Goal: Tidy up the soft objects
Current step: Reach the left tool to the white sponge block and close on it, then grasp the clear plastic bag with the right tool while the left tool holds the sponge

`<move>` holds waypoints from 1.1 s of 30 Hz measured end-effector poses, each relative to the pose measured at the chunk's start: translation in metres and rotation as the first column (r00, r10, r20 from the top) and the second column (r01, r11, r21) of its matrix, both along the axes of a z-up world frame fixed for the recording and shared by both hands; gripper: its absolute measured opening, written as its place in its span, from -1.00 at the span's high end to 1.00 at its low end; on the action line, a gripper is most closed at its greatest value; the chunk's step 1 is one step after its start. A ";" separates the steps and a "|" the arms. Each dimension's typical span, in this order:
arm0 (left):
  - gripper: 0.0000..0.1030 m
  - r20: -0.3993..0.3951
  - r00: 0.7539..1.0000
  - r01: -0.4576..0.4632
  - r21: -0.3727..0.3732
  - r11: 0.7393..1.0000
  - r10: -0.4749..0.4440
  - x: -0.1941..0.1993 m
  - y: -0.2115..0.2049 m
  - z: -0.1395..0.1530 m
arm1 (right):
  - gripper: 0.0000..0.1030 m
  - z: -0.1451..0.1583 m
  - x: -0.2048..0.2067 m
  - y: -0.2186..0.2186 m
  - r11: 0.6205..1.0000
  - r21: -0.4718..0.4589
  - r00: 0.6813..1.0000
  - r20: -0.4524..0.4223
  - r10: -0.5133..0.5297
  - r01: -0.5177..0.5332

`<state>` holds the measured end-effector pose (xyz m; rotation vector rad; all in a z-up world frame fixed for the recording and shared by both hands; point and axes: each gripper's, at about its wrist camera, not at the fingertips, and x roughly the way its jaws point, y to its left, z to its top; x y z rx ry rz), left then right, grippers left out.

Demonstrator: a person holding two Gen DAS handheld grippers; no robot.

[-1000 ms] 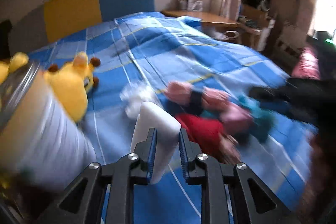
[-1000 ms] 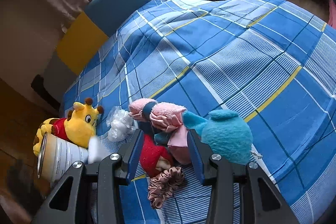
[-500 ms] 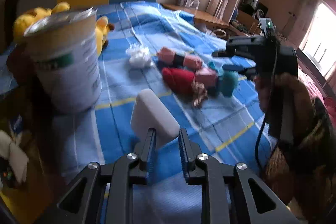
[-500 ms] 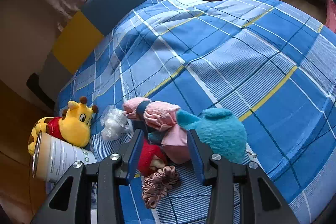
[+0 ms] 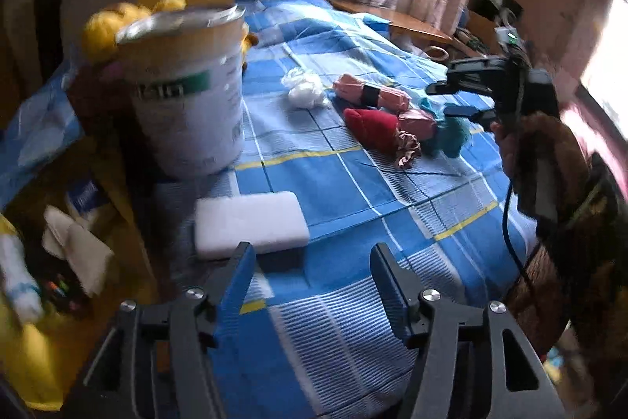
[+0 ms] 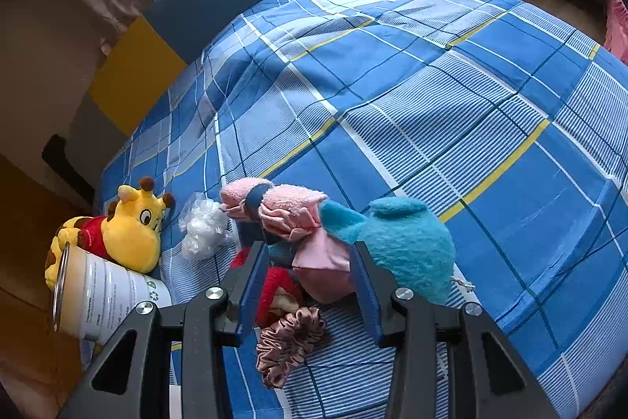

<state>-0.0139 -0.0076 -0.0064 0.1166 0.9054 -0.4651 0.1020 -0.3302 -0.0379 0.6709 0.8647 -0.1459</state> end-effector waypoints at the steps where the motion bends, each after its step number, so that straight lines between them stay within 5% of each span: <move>1: -0.33 0.022 0.999 0.049 0.039 0.998 -0.050 0.000 -0.001 0.004 | 0.16 0.000 0.000 0.000 1.000 0.001 1.000 0.000 0.000 0.000; 6: -0.45 0.102 0.965 0.208 0.251 0.945 -0.240 0.016 -0.020 0.009 | 0.17 0.000 0.000 0.001 1.000 0.004 1.000 0.001 0.007 -0.007; 11: -0.55 -0.005 0.872 0.434 0.469 0.769 -0.490 0.035 -0.046 -0.018 | 0.16 -0.003 0.002 0.002 1.000 0.007 1.000 -0.016 0.013 -0.013; 15: -0.54 -0.109 0.828 0.524 0.501 0.689 -0.550 0.055 -0.050 -0.034 | 0.17 -0.004 0.003 0.000 1.000 0.008 1.000 -0.016 0.012 -0.012; 20: -0.54 -0.221 0.784 0.606 0.476 0.637 -0.581 0.077 -0.046 -0.056 | 0.17 -0.005 0.005 0.000 1.000 0.011 1.000 -0.019 0.016 -0.016; 24: -0.54 -0.252 0.785 0.611 0.466 0.640 -0.566 0.090 -0.042 -0.070 | 0.17 -0.005 0.006 0.001 1.000 0.006 1.000 -0.021 0.021 -0.021; 29: -0.51 -0.276 0.801 0.598 0.375 0.708 -0.531 0.106 -0.034 -0.079 | 0.16 -0.003 0.007 0.006 0.999 -0.009 0.999 -0.014 0.038 -0.038; 33: -0.31 -0.247 0.829 0.560 0.345 0.754 -0.502 0.104 -0.029 -0.079 | 0.17 -0.003 0.008 0.011 0.998 -0.026 0.998 -0.012 0.055 -0.056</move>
